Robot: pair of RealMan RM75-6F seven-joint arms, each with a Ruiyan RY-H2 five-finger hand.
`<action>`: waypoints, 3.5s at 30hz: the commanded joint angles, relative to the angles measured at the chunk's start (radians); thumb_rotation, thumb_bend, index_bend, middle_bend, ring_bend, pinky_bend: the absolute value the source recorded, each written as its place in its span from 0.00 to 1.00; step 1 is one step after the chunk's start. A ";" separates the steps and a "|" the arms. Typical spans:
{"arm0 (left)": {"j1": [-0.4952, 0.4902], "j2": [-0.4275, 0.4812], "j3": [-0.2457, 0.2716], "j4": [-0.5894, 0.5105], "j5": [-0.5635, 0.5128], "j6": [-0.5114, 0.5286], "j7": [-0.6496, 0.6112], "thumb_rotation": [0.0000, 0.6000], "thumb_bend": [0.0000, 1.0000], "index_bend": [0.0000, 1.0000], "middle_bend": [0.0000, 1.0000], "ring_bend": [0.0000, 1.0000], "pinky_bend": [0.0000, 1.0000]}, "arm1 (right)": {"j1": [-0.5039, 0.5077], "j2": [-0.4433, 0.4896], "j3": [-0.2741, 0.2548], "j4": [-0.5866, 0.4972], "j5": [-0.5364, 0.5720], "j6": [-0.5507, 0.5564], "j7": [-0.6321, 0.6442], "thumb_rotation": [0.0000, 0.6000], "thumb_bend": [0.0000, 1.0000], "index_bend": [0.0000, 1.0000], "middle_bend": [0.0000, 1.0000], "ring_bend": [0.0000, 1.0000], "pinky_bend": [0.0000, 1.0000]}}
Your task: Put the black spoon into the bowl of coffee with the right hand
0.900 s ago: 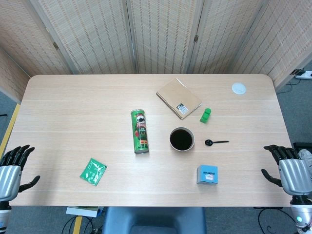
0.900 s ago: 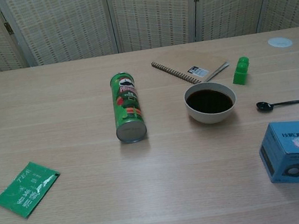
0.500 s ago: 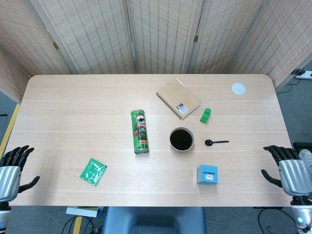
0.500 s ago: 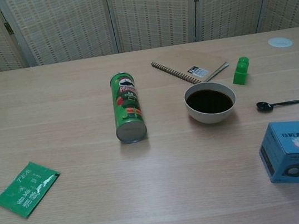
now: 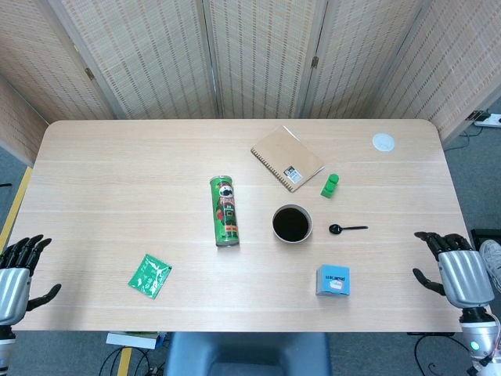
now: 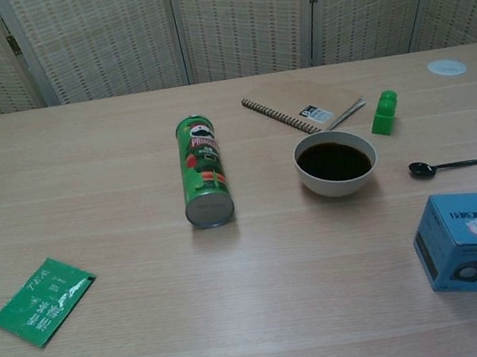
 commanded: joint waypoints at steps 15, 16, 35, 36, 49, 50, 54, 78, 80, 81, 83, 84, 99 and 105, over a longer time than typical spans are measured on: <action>0.015 -0.004 0.006 0.000 -0.005 0.009 0.010 1.00 0.23 0.17 0.14 0.12 0.17 | 0.255 -0.075 0.038 0.080 0.122 -0.418 -0.071 1.00 0.88 0.27 0.92 1.00 1.00; 0.015 -0.004 0.007 -0.001 -0.004 0.011 0.011 1.00 0.23 0.17 0.14 0.12 0.17 | 0.269 -0.085 0.040 0.092 0.130 -0.440 -0.068 1.00 0.90 0.27 0.93 1.00 1.00; 0.031 0.004 0.009 -0.008 0.000 0.028 0.010 1.00 0.23 0.17 0.14 0.12 0.17 | 0.413 -0.232 0.031 0.245 0.194 -0.609 -0.074 1.00 0.97 0.27 0.94 1.00 1.00; 0.032 0.004 0.009 -0.008 -0.001 0.028 0.009 1.00 0.23 0.17 0.14 0.12 0.17 | 0.416 -0.236 0.031 0.254 0.200 -0.613 -0.075 1.00 0.97 0.27 0.94 1.00 1.00; 0.034 0.002 0.010 -0.003 0.002 0.026 0.006 1.00 0.23 0.17 0.14 0.12 0.17 | 0.453 -0.293 0.019 0.339 0.237 -0.651 -0.083 1.00 0.97 0.27 0.94 1.00 1.00; 0.035 0.002 0.010 -0.003 0.001 0.025 0.005 1.00 0.23 0.17 0.14 0.12 0.17 | 0.456 -0.298 0.018 0.345 0.239 -0.655 -0.084 1.00 0.97 0.27 0.94 1.00 1.00; 0.037 0.002 0.010 -0.001 -0.003 0.025 0.004 1.00 0.23 0.17 0.14 0.12 0.17 | 0.467 -0.319 0.011 0.369 0.247 -0.672 -0.085 1.00 0.97 0.27 0.94 1.00 1.00; 0.046 0.006 0.010 -0.010 0.004 0.036 0.010 1.00 0.23 0.17 0.14 0.12 0.17 | 0.491 -0.351 -0.033 0.403 0.232 -0.697 -0.073 1.00 0.97 0.27 0.94 1.00 1.00; 0.048 0.006 0.011 -0.011 0.004 0.037 0.011 1.00 0.23 0.17 0.14 0.12 0.17 | 0.490 -0.347 -0.037 0.400 0.229 -0.696 -0.073 1.00 0.97 0.27 0.94 1.00 1.00; 0.048 0.006 0.010 -0.011 0.004 0.039 0.010 1.00 0.23 0.17 0.14 0.12 0.17 | 0.488 -0.342 -0.040 0.397 0.226 -0.692 -0.072 1.00 0.97 0.27 0.94 1.00 1.00; 0.049 0.007 0.010 -0.012 0.005 0.040 0.011 1.00 0.23 0.17 0.14 0.12 0.17 | 0.483 -0.332 -0.046 0.391 0.219 -0.685 -0.069 1.00 0.98 0.27 0.94 1.00 1.00; 0.049 0.007 0.010 -0.013 0.005 0.040 0.012 1.00 0.23 0.17 0.14 0.12 0.17 | 0.481 -0.326 -0.049 0.389 0.216 -0.682 -0.068 1.00 0.98 0.27 0.94 1.00 1.00; 0.055 0.012 0.011 -0.027 0.007 0.047 0.029 1.00 0.23 0.17 0.14 0.12 0.17 | 0.488 -0.283 -0.057 0.395 0.165 -0.656 -0.029 1.00 0.98 0.27 0.94 1.00 1.00; 0.062 0.017 0.013 -0.027 0.006 0.052 0.026 1.00 0.23 0.17 0.14 0.12 0.17 | 0.491 -0.299 -0.067 0.389 0.156 -0.663 -0.028 1.00 0.98 0.27 0.94 1.00 1.00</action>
